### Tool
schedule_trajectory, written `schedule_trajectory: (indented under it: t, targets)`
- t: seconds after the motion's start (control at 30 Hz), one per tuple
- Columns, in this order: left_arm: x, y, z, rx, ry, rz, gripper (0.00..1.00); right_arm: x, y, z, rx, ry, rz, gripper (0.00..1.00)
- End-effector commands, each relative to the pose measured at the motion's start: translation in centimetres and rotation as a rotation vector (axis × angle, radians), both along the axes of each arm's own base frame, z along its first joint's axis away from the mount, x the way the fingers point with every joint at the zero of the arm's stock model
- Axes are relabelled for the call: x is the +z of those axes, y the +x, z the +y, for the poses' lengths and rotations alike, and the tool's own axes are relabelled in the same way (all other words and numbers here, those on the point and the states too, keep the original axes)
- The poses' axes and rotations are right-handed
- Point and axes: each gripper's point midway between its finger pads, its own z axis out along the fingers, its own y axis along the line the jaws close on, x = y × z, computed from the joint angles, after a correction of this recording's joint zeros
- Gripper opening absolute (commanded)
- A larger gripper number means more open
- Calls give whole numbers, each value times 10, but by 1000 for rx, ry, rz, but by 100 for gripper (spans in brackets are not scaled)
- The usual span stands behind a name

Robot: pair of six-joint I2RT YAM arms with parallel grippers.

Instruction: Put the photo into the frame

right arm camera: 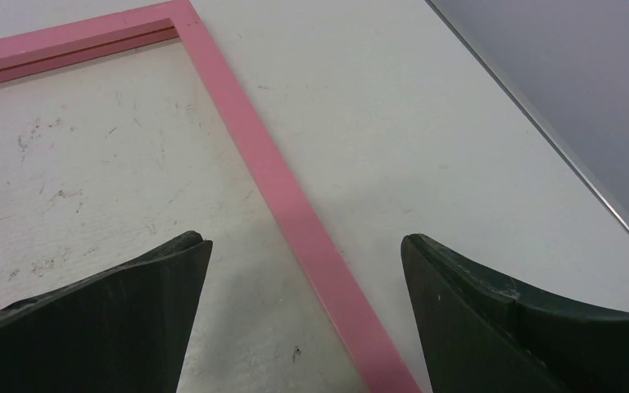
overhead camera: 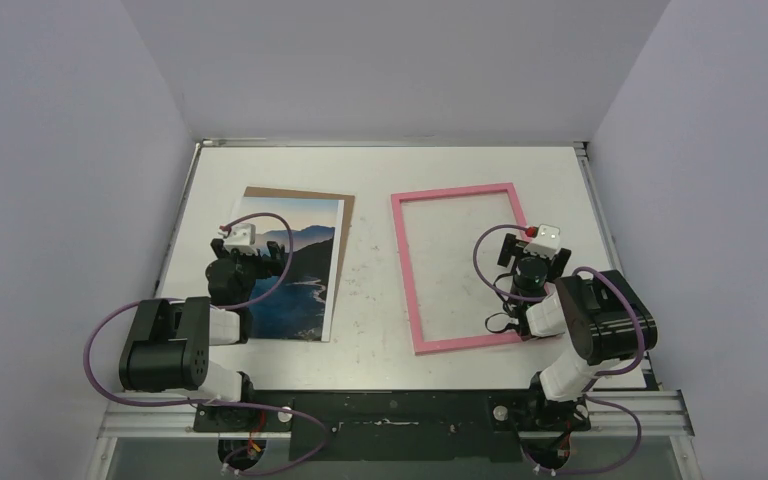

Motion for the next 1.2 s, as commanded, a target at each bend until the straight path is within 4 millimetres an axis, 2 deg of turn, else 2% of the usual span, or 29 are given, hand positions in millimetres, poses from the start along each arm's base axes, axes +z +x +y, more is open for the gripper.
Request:
schedule_trajectory:
  t: [0.0,0.4,0.43,0.47,0.53,0.57,0.6,0.63,0.67,0.7,0.77,0.87,0.93,1.0,1.07,1.1,1.17]
  targets:
    - [19,10,1,4,14,-63,96,18,6,0,3,10,-76,90]
    - [21,9,0,-8,8,-70,96,21,3,-7,-29,26,-90,90]
    - [23,9,-1,-23,0,-69,96,22,-1,-5,-11,18,-95,90]
    - [27,10,3,-17,-9,-72,96,32,-6,-2,10,5,-134,90]
    - [44,11,4,-49,-28,-76,96,39,-16,-5,-42,-4,-128,90]
    - [44,12,5,-55,-26,-33,96,35,-18,-10,-86,13,-82,90]
    - [34,11,6,-58,-18,67,96,37,-16,-15,-153,62,-52,90]
    - [39,14,6,-71,1,103,96,50,-6,-18,-203,115,-37,90]
    - [41,15,5,-92,23,139,96,54,-2,-18,-222,147,4,90]
    - [45,17,7,-98,48,164,96,64,6,-14,-211,170,26,90]
    - [64,22,19,-54,53,173,96,79,23,9,-87,146,108,90]
    - [90,22,32,-21,-19,184,96,102,41,51,59,191,159,90]
    - [105,21,41,9,-61,208,96,112,50,70,152,249,184,90]
    - [112,19,46,29,-90,262,96,107,48,74,136,296,281,90]
    - [115,18,47,37,-115,315,96,111,45,72,83,308,337,90]
    - [112,16,45,34,-125,344,96,119,41,75,72,287,337,90]
    - [109,13,40,17,-145,382,96,152,38,88,74,240,266,90]
